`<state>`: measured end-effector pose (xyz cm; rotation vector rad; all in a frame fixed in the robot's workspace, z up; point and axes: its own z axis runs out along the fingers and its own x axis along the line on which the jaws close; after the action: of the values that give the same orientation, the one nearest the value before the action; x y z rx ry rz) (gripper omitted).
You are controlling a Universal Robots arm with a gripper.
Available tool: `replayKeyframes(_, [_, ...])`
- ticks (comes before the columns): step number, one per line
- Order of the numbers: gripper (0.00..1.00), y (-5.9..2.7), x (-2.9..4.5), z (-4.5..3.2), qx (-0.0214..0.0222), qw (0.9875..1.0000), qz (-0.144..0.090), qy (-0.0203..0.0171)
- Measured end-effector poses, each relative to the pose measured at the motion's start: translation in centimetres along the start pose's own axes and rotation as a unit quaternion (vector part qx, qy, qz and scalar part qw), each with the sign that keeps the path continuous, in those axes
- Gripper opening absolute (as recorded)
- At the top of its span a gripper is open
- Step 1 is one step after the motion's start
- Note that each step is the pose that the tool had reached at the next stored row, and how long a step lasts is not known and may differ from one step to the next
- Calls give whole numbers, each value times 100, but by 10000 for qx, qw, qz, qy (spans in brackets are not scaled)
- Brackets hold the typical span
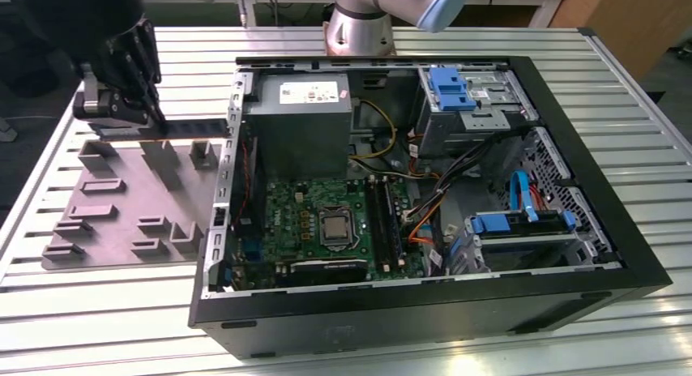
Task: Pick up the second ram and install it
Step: 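Pick up the second ram and move it above second insertion slot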
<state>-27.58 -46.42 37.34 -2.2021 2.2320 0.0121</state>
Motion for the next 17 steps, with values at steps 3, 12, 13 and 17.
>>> replayKeyframes(3, [14, -30, 0, 0, 0, 10000, 0, 0])
replayKeyframes(12, [14, -120, -1, 0, 0, 10000, 0, 0])
replayKeyframes(13, [14, -130, -2, 0, 0, 10000, 0, 0])
replayKeyframes(17, [14, -171, -2, -1, 0, 10000, 0, 0])
